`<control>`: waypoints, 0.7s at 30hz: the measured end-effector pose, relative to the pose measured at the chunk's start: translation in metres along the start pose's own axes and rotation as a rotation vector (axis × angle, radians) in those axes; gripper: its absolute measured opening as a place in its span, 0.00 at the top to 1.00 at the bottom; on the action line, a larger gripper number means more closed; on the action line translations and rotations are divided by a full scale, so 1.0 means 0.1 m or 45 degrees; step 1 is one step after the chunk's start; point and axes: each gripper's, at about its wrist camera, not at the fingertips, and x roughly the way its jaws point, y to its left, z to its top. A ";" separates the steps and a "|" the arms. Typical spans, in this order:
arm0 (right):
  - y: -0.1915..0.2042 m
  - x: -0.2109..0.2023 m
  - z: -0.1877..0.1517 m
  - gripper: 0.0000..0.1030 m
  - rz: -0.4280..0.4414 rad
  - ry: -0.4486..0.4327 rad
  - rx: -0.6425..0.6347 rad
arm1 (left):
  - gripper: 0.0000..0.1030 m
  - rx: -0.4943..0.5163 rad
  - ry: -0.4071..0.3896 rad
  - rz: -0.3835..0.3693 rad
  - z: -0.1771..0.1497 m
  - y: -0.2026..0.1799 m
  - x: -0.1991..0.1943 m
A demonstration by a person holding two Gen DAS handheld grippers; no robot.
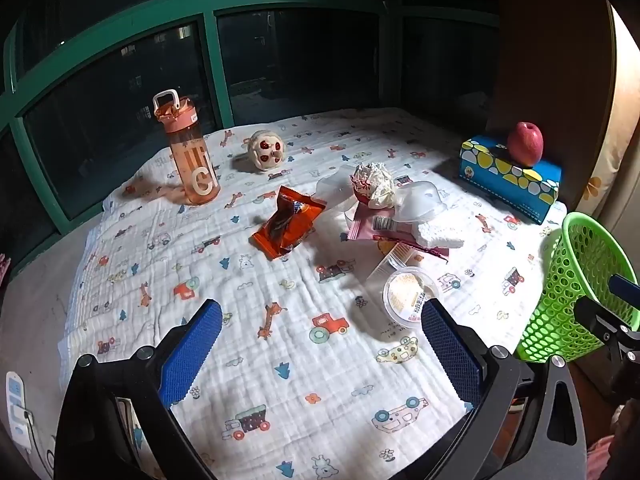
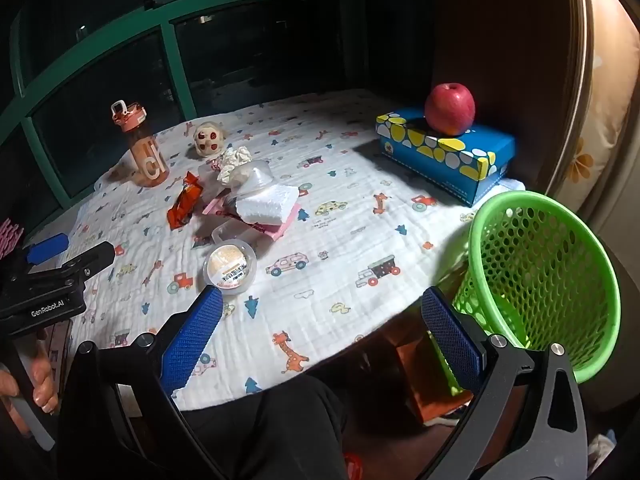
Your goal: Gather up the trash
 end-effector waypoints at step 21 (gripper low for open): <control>-0.01 0.00 0.02 0.05 -0.002 -0.009 -0.005 | 0.06 -0.011 0.005 -0.019 0.02 0.03 0.02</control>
